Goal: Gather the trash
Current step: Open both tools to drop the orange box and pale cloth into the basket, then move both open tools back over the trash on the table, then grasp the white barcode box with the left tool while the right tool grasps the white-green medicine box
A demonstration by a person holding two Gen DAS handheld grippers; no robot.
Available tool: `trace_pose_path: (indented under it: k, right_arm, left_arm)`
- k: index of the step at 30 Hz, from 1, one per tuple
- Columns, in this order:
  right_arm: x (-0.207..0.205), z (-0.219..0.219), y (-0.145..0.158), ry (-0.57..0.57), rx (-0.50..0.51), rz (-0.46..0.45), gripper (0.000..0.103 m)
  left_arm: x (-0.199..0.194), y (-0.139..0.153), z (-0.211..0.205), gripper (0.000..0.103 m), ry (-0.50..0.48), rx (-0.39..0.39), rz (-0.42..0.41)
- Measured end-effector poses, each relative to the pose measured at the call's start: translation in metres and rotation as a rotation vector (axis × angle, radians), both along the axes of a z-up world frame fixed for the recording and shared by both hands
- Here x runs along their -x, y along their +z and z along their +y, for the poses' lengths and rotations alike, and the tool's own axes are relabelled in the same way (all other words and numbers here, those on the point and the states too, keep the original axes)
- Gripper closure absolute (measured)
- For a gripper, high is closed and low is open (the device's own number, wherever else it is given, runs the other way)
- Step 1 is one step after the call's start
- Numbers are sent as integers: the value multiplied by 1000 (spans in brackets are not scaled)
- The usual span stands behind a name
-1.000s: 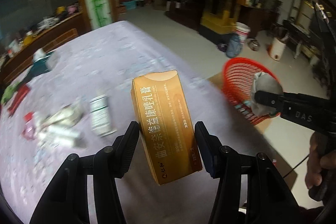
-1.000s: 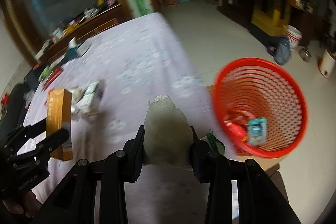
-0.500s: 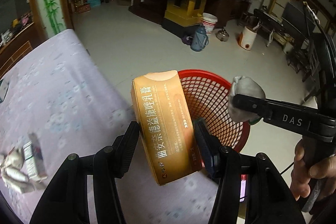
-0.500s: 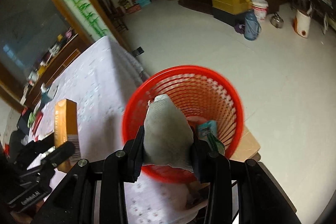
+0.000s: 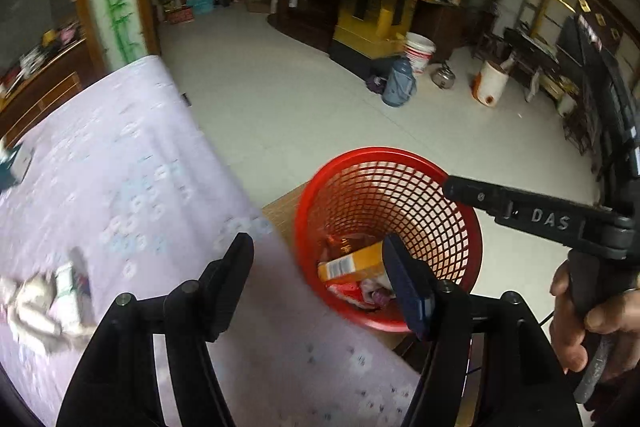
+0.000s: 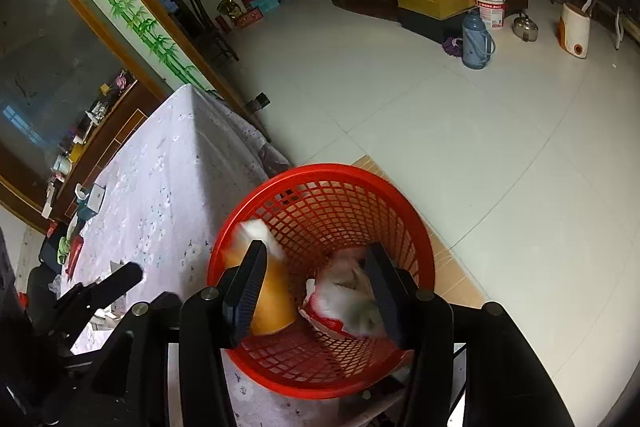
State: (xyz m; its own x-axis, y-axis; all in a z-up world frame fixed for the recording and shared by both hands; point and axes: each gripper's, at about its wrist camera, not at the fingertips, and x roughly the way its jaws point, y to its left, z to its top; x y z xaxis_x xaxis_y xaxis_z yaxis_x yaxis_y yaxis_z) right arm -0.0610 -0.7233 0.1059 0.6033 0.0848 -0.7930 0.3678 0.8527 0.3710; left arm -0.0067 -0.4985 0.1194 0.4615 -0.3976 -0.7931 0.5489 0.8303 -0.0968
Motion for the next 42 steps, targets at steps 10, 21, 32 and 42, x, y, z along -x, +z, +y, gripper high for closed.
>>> trace_pose_path:
  k: [10,21,32,42]
  right_arm:
    - [-5,71,1,208,-16,-29,47]
    - [-13,241,-11,464,-42,15,47]
    - [-72,357,-11,589,30,54,48]
    - [-140,396,-53,543,151,162,48]
  left_arm:
    - [26,9,121,38,210,-3,17]
    - [34,6,302,38,458,50,46]
    - [39,1,399,38,584,89,93]
    - [44,1,414,38,606,80,97]
